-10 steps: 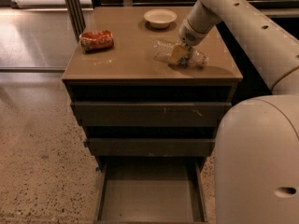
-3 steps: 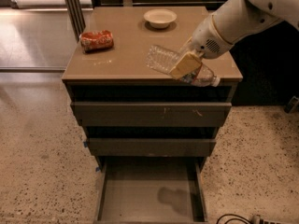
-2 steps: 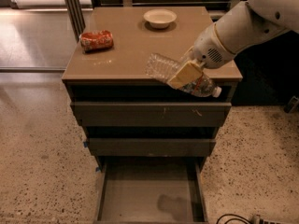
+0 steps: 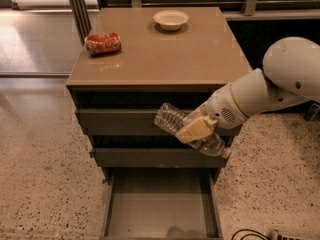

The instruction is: Place water bottle into bottom drawer

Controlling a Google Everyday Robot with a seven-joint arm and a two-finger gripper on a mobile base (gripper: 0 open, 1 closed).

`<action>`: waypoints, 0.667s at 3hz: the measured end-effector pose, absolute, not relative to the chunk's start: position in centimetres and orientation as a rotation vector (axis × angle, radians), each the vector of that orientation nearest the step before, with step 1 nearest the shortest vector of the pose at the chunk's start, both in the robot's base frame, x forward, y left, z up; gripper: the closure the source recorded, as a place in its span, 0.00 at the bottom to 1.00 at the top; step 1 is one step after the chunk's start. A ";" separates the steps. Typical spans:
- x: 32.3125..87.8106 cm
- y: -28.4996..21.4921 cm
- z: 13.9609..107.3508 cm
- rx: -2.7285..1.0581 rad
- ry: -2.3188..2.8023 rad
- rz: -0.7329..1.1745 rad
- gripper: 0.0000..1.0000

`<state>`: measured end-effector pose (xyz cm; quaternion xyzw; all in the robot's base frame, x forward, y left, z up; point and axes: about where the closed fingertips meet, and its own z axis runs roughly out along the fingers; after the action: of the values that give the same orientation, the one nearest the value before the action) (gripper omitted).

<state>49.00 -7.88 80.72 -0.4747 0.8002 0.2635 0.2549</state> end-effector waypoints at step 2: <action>47.3 -7.6 75.8 -1.281 2.236 0.745 1.00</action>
Offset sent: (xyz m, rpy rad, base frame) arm -0.0116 0.0015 -0.0357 -0.0103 0.0442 -0.0082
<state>47.28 -7.61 75.85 -0.4651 0.8117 0.2705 0.2272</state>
